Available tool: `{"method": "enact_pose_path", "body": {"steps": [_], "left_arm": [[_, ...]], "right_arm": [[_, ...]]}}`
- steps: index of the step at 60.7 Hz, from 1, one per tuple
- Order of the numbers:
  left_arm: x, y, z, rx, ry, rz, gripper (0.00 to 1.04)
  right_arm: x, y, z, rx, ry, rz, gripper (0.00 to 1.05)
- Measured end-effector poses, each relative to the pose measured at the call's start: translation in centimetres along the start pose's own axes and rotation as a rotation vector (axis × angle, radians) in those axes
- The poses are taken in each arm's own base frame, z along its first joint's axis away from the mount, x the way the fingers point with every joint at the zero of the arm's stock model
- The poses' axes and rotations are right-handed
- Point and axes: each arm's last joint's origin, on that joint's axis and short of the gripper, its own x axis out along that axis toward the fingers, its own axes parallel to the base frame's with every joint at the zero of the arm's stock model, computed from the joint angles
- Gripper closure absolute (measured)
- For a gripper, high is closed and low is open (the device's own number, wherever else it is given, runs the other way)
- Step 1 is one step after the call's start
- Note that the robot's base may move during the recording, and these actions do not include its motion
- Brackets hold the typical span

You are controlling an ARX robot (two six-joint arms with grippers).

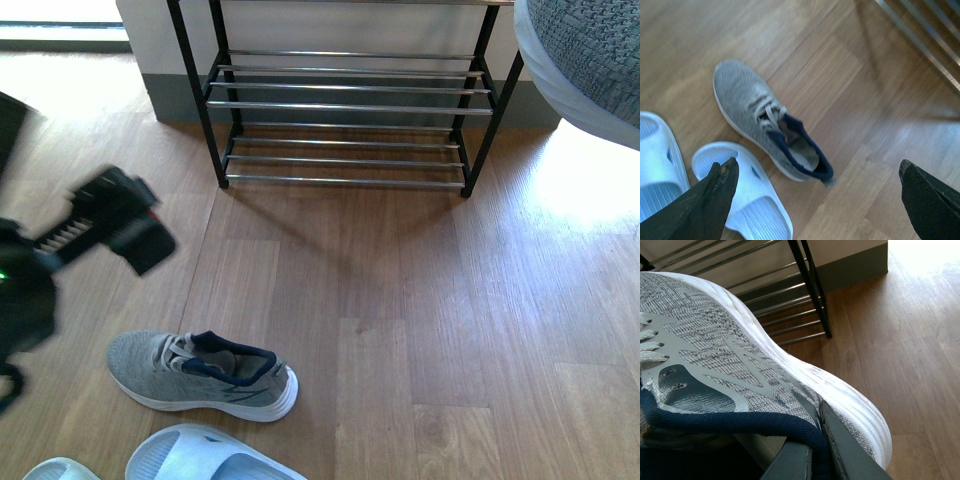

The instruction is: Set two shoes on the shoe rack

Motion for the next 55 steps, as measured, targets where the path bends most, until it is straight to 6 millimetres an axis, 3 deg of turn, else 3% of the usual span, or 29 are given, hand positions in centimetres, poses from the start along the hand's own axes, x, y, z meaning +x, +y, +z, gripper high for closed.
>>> {"method": "enact_pose_path", "body": {"steps": [13, 23, 42, 55], "left_arm": [[8.0, 0.3, -5.1, -0.158, 0.182, 0.135, 0.09], [12.7, 1.9, -6.8, -0.276, 0.255, 0.226, 0.09], [16.9, 1.7, -6.4, -0.354, 0.278, 0.226, 0.09], [18.8, 1.9, -7.5, -0.346, 0.324, 0.243, 0.09]], "right_arm": [[0.0, 0.0, 0.0, 0.0, 0.0, 0.0, 1.03], [0.0, 0.0, 0.0, 0.0, 0.0, 0.0, 1.03], [0.0, 0.0, 0.0, 0.0, 0.0, 0.0, 1.03], [0.0, 0.0, 0.0, 0.0, 0.0, 0.0, 1.03]]}}
